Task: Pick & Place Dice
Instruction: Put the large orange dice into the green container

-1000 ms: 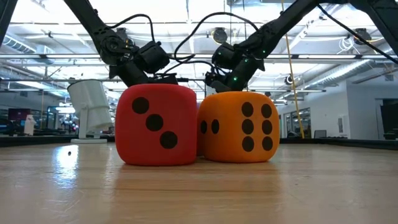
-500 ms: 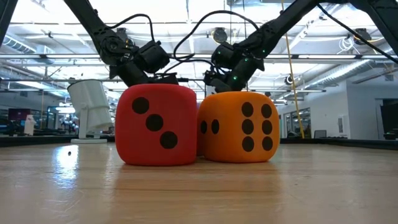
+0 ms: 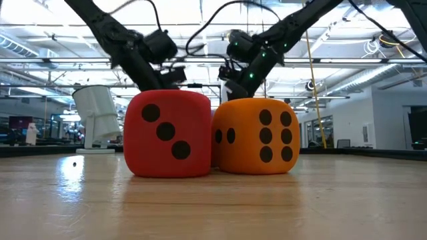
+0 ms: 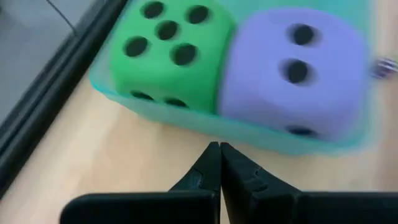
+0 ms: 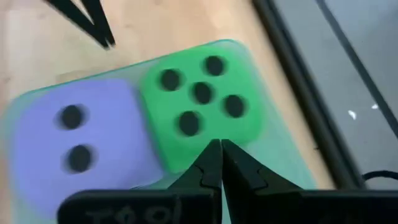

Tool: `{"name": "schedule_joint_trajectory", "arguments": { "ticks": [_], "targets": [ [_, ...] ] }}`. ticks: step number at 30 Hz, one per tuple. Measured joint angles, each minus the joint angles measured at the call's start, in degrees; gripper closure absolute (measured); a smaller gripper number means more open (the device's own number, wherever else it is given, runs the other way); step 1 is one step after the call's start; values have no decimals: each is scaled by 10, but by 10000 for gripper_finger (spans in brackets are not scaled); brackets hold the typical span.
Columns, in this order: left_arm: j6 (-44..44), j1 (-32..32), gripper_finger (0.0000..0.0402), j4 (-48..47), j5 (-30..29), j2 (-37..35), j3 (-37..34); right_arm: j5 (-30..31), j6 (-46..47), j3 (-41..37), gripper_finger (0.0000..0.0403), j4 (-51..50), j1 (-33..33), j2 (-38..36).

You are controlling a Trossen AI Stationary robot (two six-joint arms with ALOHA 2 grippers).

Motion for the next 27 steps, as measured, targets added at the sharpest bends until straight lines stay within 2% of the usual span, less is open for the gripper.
{"name": "schedule_joint_trajectory", "arguments": {
  "ticks": [3, 6, 9, 11, 16, 19, 23, 27],
  "targets": [
    [21, -22, 399, -21, -1, -40, -1, -4, -8, 0, 403, -13, 17, -24],
    [44, -61, 398, -9, 0, -99, -25, -55, -24, -2, 403, -39, 33, -57],
    [59, -98, 399, 28, 2, -173, -71, -151, -17, -49, 403, 20, 42, -112],
    [60, -117, 399, 63, 2, -233, -106, -180, 2, -105, 403, 101, 47, -159],
    [41, -140, 400, 124, 2, -386, -186, -142, 44, -264, 403, 267, 66, -280],
    [30, -151, 400, 142, 10, -454, -225, -133, 76, -345, 403, 372, 92, -347],
    [5, -161, 400, 131, 1, -509, -274, -115, 92, -444, 403, 475, 133, -404],
    [4, -161, 399, 123, -24, -544, -287, -95, 101, -515, 403, 547, 165, -433]
  ]
}}
